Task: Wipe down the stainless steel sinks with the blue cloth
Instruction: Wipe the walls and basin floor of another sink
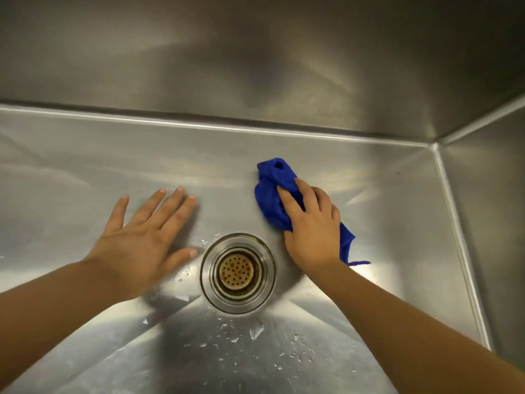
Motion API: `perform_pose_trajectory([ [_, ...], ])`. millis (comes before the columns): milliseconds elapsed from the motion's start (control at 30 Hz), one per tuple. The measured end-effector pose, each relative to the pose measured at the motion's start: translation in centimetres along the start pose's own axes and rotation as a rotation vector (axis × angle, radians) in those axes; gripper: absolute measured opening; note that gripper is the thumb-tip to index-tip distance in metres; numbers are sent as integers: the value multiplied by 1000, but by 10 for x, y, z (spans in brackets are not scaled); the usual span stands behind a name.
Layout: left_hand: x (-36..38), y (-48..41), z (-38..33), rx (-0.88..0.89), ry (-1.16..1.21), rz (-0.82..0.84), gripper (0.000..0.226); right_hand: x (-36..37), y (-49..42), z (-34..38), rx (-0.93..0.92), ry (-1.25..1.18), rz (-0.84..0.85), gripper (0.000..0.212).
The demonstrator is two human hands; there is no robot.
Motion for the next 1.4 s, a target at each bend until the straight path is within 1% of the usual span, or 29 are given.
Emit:
perform_pose_trajectory([
  [67, -1, 6, 13, -31, 25, 22, 93, 6, 19, -3, -91, 55, 35, 57],
  [167, 2, 18, 35, -44, 8, 46, 101, 3, 21, 2, -116, 87, 34, 54],
  [233, 1, 23, 51, -70, 12, 56, 104, 3, 5, 12, -96, 79, 21, 58],
  [333, 6, 31, 74, -99, 28, 8, 102, 3, -33, 44, -29, 52, -9, 68],
  [400, 11, 39, 89, -122, 21, -24, 97, 4, -52, 72, 26, 43, -30, 69],
  [467, 18, 48, 104, -115, -44, -62, 90, 9, -53, 100, 18, 17, -34, 70],
  [500, 20, 53, 111, -119, -65, -60, 87, 13, -46, 114, -38, 8, -39, 72],
  [533, 22, 57, 117, -132, -72, -45, 84, 20, -34, 125, -135, -9, -46, 74],
  [633, 28, 68, 137, -169, -92, -17, 83, 40, 11, 153, -530, -5, -7, 75],
  [700, 28, 73, 147, -181, -75, -16, 85, 43, 21, 157, -751, 11, 45, 74],
  [767, 28, 77, 155, -184, -70, -53, 89, 41, 3, 155, -846, 11, 65, 73],
  [833, 29, 81, 164, -212, -32, -78, 95, 38, -25, 157, -816, 23, 34, 73],
  [867, 30, 82, 167, -233, -10, -82, 98, 37, -38, 163, -748, 32, 11, 71],
  [967, 33, 91, 169, -268, 1, -64, 98, 37, -60, 197, -410, -14, -37, 66],
  [1000, 35, 94, 171, -263, -9, -56, 97, 39, -60, 207, -314, -38, -29, 68],
  [1033, 35, 97, 171, -242, -27, -75, 97, 41, -54, 213, -268, -44, -32, 70],
  [1067, 34, 99, 172, -211, -60, -73, 98, 44, -44, 217, -280, -35, -45, 72],
  [1133, 34, 105, 176, -191, -73, -20, 93, 49, -14, 217, -420, -13, -77, 75],
  [1233, 34, 113, 186, -176, -103, -12, 88, 51, 31, 213, -666, 18, 4, 86],
  [1300, 35, 117, 195, -162, -123, -60, 88, 50, 30, 214, -739, 5, 41, 90],
  [1333, 34, 116, 196, -155, -122, -75, 88, 49, 21, 212, -765, 4, 45, 86],
  [1400, 35, 120, 203, -163, -139, -96, 88, 50, -8, 221, -782, -4, 20, 66],
])
Point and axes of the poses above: each hand's wrist, its own y-axis away from the middle knuckle, its own x-axis out of the palm, z = x × y, the point moved 1 cm from there along -y, towards the middle knuckle, and after that the axes turned 2 degrees about -y, right-handed, at the moved point
